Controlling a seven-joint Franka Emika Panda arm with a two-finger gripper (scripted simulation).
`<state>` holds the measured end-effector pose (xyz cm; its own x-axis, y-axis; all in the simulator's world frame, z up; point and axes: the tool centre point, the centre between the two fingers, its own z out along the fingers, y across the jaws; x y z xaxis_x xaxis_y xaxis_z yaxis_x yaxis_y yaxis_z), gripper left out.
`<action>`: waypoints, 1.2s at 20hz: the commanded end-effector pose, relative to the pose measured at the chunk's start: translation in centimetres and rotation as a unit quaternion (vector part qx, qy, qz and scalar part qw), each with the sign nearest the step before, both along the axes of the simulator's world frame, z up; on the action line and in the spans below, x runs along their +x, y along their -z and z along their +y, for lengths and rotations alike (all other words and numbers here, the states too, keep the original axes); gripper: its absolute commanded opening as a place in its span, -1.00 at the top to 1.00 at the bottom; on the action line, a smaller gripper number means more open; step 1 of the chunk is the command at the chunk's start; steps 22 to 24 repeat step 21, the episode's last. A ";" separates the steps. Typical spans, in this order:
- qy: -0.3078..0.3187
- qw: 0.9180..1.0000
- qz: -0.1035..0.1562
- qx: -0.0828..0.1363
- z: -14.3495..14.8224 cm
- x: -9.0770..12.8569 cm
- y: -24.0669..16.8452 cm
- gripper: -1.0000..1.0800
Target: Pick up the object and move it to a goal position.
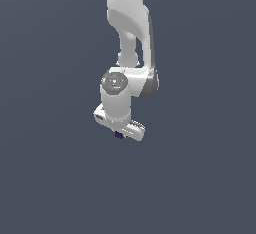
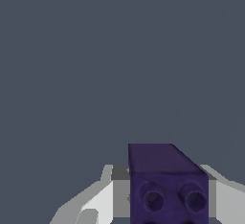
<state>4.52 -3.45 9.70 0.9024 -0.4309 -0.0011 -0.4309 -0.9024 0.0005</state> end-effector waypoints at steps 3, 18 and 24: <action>0.000 1.000 -0.001 0.000 3.4 0.3 -4.4 1.00; 0.000 1.000 -0.001 0.000 10.3 1.5 -13.1 1.00; 0.000 1.000 -0.001 0.000 10.4 1.5 -13.2 1.00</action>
